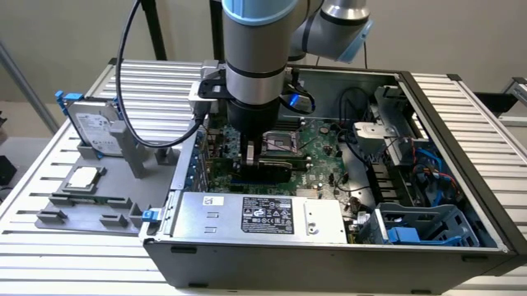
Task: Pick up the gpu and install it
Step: 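Insert the gpu into the slot, then press down on the gpu until it lock into place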
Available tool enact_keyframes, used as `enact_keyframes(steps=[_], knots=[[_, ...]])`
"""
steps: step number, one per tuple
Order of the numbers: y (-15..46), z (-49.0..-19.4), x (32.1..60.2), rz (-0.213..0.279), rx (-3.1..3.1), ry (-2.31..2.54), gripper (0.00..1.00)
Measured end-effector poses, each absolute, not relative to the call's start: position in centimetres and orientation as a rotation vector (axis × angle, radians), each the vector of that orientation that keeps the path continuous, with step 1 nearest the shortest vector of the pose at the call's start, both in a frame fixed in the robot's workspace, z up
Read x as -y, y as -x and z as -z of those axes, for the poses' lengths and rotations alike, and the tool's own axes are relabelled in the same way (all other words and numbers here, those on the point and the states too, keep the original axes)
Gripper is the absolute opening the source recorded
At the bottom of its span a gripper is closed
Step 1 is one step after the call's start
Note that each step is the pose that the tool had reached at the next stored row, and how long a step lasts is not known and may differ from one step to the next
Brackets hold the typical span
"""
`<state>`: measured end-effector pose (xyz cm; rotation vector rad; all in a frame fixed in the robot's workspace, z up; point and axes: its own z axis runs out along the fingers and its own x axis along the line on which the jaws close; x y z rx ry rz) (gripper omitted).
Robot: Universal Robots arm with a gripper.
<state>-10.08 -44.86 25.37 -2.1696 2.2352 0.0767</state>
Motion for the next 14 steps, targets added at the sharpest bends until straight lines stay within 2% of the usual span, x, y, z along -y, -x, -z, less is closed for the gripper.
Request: enact_keyframes(steps=[14], knots=[[10.07, -25.33, 44.78, -0.073, -2.237, 2.172, 0.0]])
